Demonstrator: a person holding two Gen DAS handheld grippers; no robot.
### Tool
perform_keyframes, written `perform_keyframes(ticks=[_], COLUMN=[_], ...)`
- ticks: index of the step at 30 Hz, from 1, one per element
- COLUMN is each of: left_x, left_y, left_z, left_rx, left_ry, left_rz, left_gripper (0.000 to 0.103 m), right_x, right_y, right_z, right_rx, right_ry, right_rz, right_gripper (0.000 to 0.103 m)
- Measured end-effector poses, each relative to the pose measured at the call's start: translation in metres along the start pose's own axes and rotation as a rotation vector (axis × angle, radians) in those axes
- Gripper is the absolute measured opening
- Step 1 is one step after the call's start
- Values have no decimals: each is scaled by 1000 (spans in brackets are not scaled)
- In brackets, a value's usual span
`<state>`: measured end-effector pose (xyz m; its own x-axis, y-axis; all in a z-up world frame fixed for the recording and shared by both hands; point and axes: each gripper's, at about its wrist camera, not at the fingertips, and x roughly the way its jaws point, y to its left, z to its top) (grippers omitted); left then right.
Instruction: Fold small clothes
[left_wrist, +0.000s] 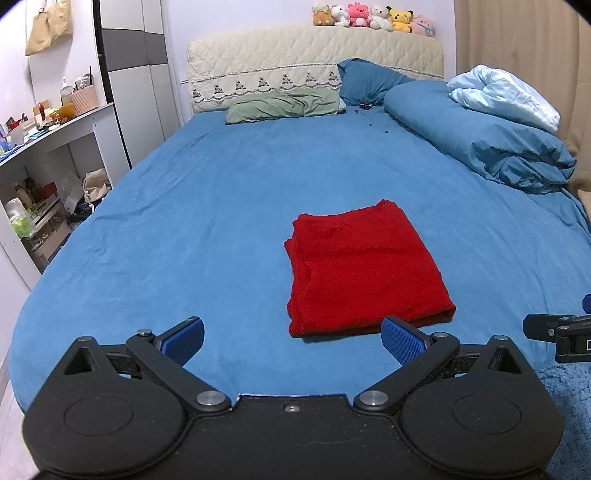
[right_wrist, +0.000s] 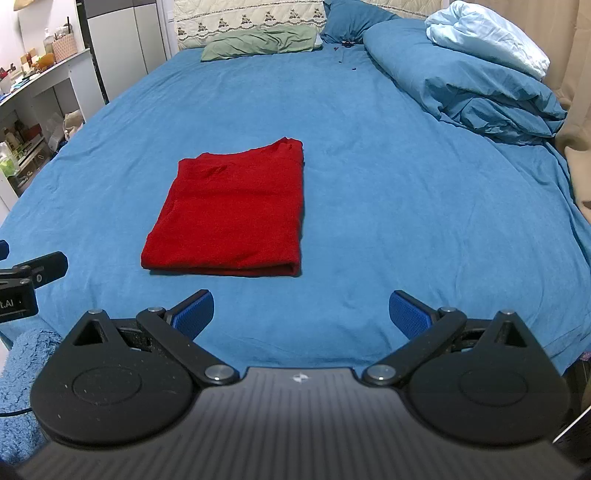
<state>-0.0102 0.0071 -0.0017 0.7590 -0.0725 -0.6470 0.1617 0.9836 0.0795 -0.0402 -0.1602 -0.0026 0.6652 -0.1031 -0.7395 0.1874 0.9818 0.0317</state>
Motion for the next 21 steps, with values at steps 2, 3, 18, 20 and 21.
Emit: perform_keyframes(ticks=[2,3,18,20,21], left_x=[-1,-1,-2,-2,-1], left_y=[0,0,1,2,4], left_z=[0,0,-1,-1,-1], left_rx=[0,3,-11,-11,-13], left_ry=[-3,-6,-16,-17,-19], left_rz=[3,4,29,32,31], left_gripper=[103,103,103,103,103], right_x=[-1,-1,-6,-6,-6], right_y=[1,0,1,0,0], right_z=[0,0,2,2,2], right_rx=[0,0,-13,-13,-12], right_ry=[-1,-1,-17,-17,-17], right_rz=[0,0,0,0,0], right_gripper=[103,103,103,103,103])
